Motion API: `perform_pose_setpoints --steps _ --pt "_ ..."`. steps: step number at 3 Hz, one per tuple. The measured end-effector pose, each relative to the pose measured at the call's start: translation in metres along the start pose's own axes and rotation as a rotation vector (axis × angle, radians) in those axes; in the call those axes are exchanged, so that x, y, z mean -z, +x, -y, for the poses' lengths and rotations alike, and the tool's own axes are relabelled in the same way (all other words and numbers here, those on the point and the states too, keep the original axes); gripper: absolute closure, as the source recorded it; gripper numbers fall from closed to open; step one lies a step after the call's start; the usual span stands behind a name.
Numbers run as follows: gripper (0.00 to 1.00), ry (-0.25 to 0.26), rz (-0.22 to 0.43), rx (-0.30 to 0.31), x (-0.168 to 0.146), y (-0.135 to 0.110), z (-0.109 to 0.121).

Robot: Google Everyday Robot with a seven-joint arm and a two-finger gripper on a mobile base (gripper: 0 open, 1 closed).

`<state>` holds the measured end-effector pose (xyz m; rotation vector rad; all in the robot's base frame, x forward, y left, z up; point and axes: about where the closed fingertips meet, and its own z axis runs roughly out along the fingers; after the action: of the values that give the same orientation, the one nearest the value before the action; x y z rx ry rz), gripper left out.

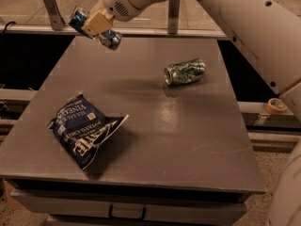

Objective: Place redbull can upright

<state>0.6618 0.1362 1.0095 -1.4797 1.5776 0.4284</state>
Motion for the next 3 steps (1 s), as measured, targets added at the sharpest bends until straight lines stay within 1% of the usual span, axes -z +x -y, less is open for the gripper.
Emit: perform_pose_setpoints --steps 1,2,3 --pt "1.0 0.0 0.076 -0.048 -0.001 -0.003 -0.011" --pt "1.0 0.01 0.203 -0.125 0.006 -0.008 -0.031" --pt "1.0 0.044 0.305 -0.196 0.028 -0.003 -0.047"
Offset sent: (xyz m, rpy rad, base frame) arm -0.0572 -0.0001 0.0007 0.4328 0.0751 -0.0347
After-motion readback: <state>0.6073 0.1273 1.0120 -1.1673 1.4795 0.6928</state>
